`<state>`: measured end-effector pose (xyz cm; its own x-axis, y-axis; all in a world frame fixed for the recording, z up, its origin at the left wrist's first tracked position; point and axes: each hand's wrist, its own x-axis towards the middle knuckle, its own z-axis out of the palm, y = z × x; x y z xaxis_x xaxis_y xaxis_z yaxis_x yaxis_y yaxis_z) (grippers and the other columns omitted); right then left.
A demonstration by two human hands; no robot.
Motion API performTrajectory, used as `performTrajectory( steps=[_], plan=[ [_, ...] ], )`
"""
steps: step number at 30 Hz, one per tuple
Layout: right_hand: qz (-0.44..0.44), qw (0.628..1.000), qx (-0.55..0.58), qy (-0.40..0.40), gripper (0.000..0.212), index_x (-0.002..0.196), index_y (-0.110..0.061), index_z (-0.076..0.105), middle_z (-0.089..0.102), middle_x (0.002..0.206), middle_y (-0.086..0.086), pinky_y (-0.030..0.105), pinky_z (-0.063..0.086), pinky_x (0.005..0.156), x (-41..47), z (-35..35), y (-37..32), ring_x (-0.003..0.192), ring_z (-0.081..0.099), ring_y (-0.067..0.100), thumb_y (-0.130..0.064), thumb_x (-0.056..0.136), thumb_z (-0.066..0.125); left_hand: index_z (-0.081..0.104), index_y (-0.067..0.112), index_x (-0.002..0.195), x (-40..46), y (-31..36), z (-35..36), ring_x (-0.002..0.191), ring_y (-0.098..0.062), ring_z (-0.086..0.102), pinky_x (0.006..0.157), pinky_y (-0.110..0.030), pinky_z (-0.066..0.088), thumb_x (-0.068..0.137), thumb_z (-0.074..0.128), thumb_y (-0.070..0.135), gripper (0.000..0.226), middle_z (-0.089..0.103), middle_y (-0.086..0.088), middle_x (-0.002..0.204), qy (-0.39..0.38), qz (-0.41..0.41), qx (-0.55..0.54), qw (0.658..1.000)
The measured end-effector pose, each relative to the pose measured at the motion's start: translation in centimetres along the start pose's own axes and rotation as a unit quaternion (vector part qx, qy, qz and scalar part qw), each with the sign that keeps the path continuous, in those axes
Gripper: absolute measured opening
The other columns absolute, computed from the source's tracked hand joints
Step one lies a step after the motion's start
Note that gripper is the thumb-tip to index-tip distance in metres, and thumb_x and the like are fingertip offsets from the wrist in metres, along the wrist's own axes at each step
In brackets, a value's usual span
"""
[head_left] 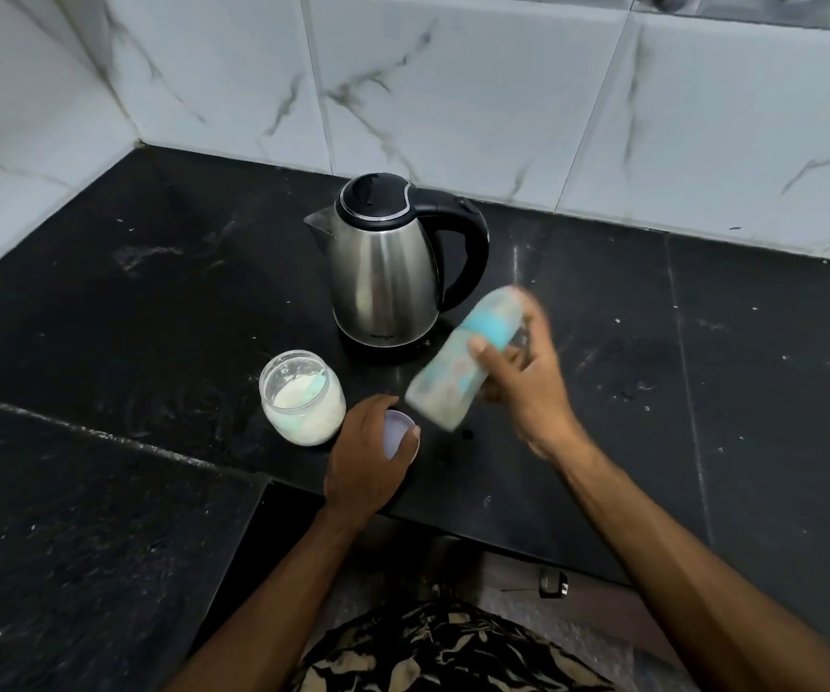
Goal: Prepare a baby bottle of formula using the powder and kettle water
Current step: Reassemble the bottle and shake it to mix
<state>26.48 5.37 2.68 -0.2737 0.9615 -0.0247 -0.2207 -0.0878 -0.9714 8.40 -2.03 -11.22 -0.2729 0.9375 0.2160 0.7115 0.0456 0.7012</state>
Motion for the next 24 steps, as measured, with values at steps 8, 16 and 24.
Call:
performTrajectory(
  steps=[8, 16, 24],
  plan=[
    [-0.011, 0.995, 0.045, 0.092, 0.068, 0.14, -0.029, 0.038, 0.073, 0.088, -0.004, 0.042, 0.057, 0.067, 0.9, 0.1, -0.1, 0.083, 0.07, 0.017, -0.024, 0.081, 0.072, 0.058, 0.014, 0.125, -0.4, 0.7, -0.2, 0.118, -0.012, 0.051, 0.103, -0.018, 0.035, 0.087, 0.058, 0.048, 0.052, 0.06, 0.001, 0.127, 0.015, -0.004, -0.01, 1.0],
    [0.006, 0.999, -0.041, -0.03, 0.07, 0.139, -0.025, 0.039, 0.07, 0.104, 0.004, 0.035, 0.06, 0.066, -0.7, 0.3, 0.4, 0.088, 0.072, 0.017, -0.004, 0.083, 0.073, 0.061, 0.014, 0.12, 0.0, -0.2, -0.1, 0.113, -0.014, 0.056, 0.101, -0.026, 0.043, 0.083, 0.07, 0.044, 0.049, 0.062, 0.002, 0.121, -0.009, 0.006, -0.007, 1.0],
    [0.015, 0.996, -0.052, -0.076, 0.071, 0.14, -0.028, 0.037, 0.063, 0.118, 0.019, 0.035, 0.06, 0.068, -1.3, 0.8, 0.7, 0.093, 0.071, 0.022, -0.005, 0.083, 0.073, 0.064, 0.011, 0.114, 0.2, 0.0, -0.1, 0.106, -0.018, 0.059, 0.099, -0.032, 0.047, 0.083, 0.071, 0.038, 0.041, 0.066, -0.004, 0.114, -0.012, 0.019, 0.002, 1.0]
  ],
)
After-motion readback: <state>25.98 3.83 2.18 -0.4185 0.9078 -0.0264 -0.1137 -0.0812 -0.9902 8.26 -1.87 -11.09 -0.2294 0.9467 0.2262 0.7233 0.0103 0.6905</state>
